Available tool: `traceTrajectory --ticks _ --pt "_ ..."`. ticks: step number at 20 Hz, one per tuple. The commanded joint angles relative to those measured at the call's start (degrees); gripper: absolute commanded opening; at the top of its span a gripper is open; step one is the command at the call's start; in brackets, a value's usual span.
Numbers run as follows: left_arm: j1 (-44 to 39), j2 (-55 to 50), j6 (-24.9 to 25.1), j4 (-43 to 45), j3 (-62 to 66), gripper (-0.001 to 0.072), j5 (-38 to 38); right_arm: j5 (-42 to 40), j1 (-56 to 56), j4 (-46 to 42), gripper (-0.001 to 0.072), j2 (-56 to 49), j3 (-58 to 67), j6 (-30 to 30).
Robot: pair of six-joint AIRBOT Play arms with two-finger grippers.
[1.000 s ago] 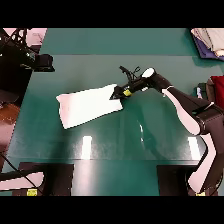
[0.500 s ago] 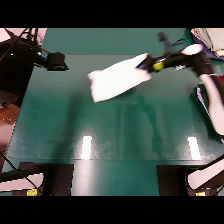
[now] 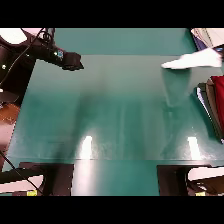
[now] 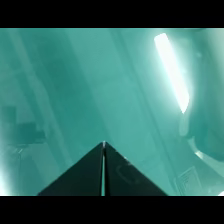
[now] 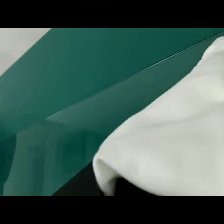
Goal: Fold the shirts.
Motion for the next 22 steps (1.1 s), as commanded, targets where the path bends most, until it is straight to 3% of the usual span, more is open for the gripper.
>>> traceTrajectory --ticks 1,6,11,15,22 --pt "-1.75 0.02 -0.04 -0.46 0.0 0.0022 1.97 -1.53 -8.28 0.22 0.0016 0.46 -0.24 0.33" --pt "-1.75 0.02 -0.04 -0.48 0.0 0.0022 2.25 1.57 -12.72 0.33 0.0016 0.5 6.97 0.33" --pt "-1.75 0.02 0.02 -0.44 0.0 0.0022 2.25 9.81 -16.09 0.11 0.0016 2.38 19.78 0.37" --pt "-1.75 0.02 0.04 -0.35 0.0 0.0022 2.08 8.28 -20.83 -1.29 0.0016 11.28 9.6 0.37" --pt "-1.75 0.02 0.46 -0.35 0.0 0.0022 -0.63 14.1 -25.99 -24.11 0.0018 21.44 -6.58 2.08"
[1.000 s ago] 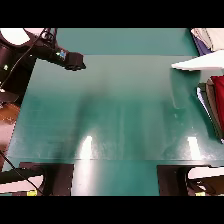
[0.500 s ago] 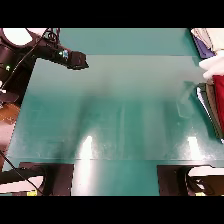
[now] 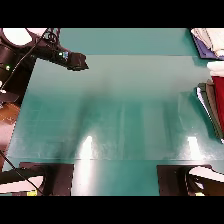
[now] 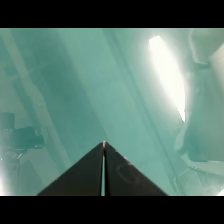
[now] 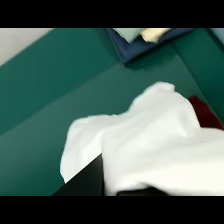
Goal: Fold the shirts.
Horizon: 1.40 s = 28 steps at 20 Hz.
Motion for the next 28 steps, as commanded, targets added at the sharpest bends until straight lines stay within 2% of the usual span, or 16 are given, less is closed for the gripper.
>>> traceTrajectory --ticks 1,3,4,6,7,8,11,13,18,19,21,22,28 --pt "-0.02 0.02 0.35 0.02 0.0 0.0022 -1.55 4.39 -2.69 -13.44 0.0018 4.17 -8.66 1.4" --pt "-0.02 0.02 0.37 0.02 0.0 0.0022 -2.32 5.81 -3.96 -19.98 0.0019 5.6 -13.29 1.51" --pt "-0.02 0.02 0.37 0.02 0.0 0.0023 -2.67 5.88 -4.72 -23.15 0.0052 6.43 -15.61 1.68" --pt "-0.02 0.02 0.37 0.02 0.0 0.0023 -2.71 5.68 -6.69 -26.21 0.0344 8.09 -19.78 1.77" --pt "-0.02 0.02 0.37 0.02 0.0 0.0022 -2.69 5.66 -7.93 -26.34 0.0452 8.81 -21.4 1.77" --pt "-0.02 0.02 0.37 0.02 0.0 0.0022 -2.69 5.66 -9.35 -26.34 0.0483 9.51 -22.77 1.77" --pt "-0.02 0.02 0.37 0.02 0.0 0.0023 -2.62 5.4 -12.98 -26.01 0.0482 11.26 -24.06 3.58" --pt "-0.02 0.02 0.37 0.02 0.0 0.0022 -1.57 3.67 -13.27 -23.26 0.0481 12.37 -24.06 8.46" --pt "-0.02 0.04 0.13 -0.17 0.0 0.0022 0.04 -0.37 -7.58 -0.33 0.0469 14.56 -24.06 8.83" --pt "-0.02 0.04 0.13 -0.2 0.0 0.0023 0.28 -0.94 -5.29 1.55 0.038 14.99 -24.04 8.83" --pt "-0.02 0.04 0.13 -0.2 0.0 0.0023 0.96 -2.21 0.26 2.29 0.0083 16.0 -24.06 8.74" --pt "-0.02 0.04 0.13 -0.2 0.0 0.0023 1.33 -2.78 3.15 2.27 0.0018 16.41 -24.06 8.11" --pt "-0.02 0.04 0.11 -0.2 0.0 0.0022 1.42 -2.97 14.56 2.27 0.0018 16.61 -24.0 7.91"
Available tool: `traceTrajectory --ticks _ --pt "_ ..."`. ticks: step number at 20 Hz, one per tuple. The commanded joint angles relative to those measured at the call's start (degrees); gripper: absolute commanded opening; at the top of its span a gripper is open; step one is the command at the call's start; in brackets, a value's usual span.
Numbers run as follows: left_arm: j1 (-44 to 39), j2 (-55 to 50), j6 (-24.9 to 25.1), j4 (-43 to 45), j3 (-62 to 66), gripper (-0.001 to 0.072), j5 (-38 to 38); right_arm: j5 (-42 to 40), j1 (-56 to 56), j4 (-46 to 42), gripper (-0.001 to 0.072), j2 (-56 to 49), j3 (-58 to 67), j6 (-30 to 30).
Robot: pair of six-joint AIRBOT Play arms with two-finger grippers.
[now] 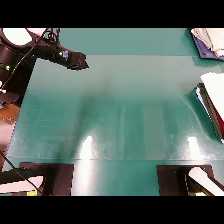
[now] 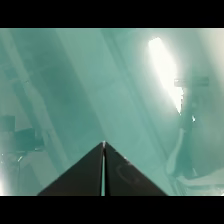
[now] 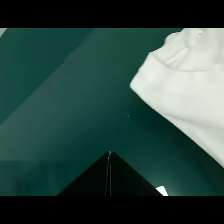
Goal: Fold the shirts.
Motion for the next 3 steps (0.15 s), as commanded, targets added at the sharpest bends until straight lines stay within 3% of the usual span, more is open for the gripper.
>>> traceTrajectory --ticks 1,3 --pt "-0.02 0.04 -0.04 0.02 0.0 0.0022 0.22 -0.44 5.64 0.9 0.0018 0.2 0.02 -0.15" --pt "-0.02 0.04 -0.04 0.02 0.0 0.0023 0.22 -0.63 6.62 0.9 0.0018 0.22 0.02 -0.15"
